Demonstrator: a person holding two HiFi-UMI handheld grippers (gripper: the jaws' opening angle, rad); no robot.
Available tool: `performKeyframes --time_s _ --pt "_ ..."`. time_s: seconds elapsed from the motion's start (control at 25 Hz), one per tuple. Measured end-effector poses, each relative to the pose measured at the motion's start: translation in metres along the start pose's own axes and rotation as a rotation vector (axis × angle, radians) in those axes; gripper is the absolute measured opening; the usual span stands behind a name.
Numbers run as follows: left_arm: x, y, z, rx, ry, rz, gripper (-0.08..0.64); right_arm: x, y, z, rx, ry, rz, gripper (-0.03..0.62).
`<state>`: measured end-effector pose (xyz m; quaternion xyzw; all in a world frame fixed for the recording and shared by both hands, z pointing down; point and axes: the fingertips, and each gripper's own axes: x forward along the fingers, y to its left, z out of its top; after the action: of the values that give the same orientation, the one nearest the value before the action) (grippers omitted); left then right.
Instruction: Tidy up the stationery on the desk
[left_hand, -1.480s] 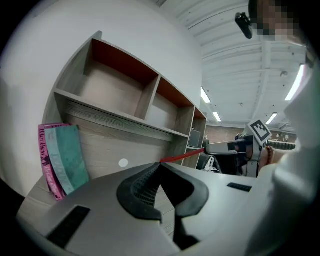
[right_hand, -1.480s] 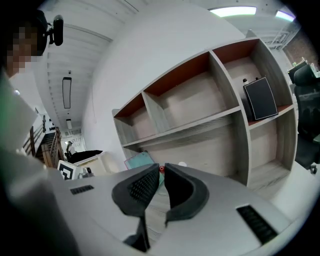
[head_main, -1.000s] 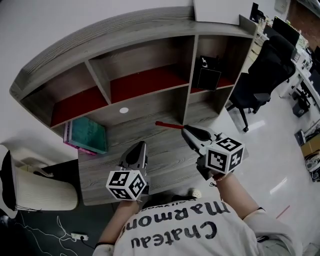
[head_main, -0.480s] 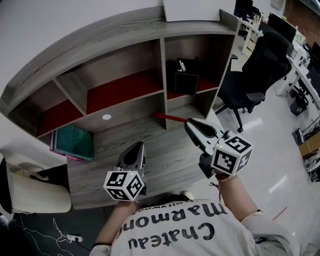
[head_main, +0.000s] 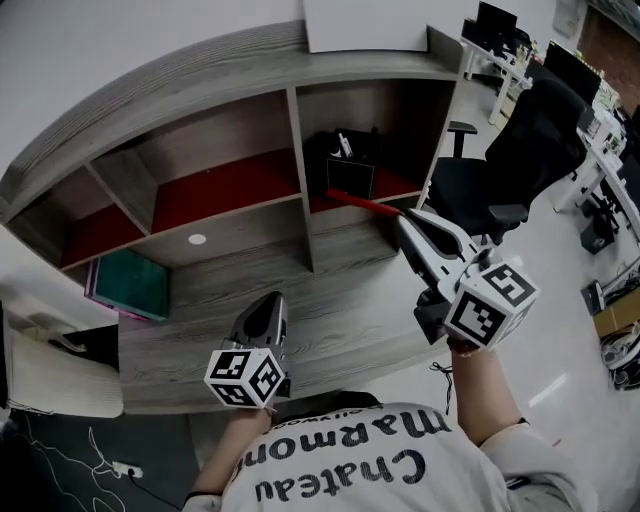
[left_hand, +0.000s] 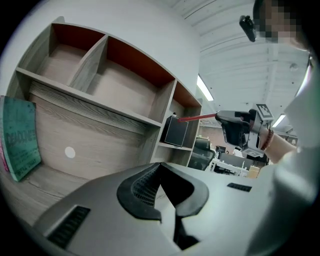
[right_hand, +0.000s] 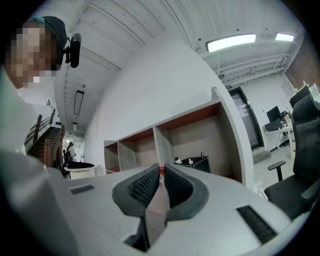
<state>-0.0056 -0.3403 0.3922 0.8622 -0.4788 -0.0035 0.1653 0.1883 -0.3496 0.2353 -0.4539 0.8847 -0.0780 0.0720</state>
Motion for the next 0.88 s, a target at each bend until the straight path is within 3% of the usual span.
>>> performKeyframes --time_s 0.4,0.88 --pt "0.003 -0.004 0.001 -0.013 -0.032 0.074 0.015 0.005 -0.040 0.053 -0.121 -0.071 -0.016 0.044" --pt "-0.006 -0.003 0.013 0.016 -0.059 0.130 0.015 0.048 -0.065 0.036 -0.187 0.077 -0.005 0.046"
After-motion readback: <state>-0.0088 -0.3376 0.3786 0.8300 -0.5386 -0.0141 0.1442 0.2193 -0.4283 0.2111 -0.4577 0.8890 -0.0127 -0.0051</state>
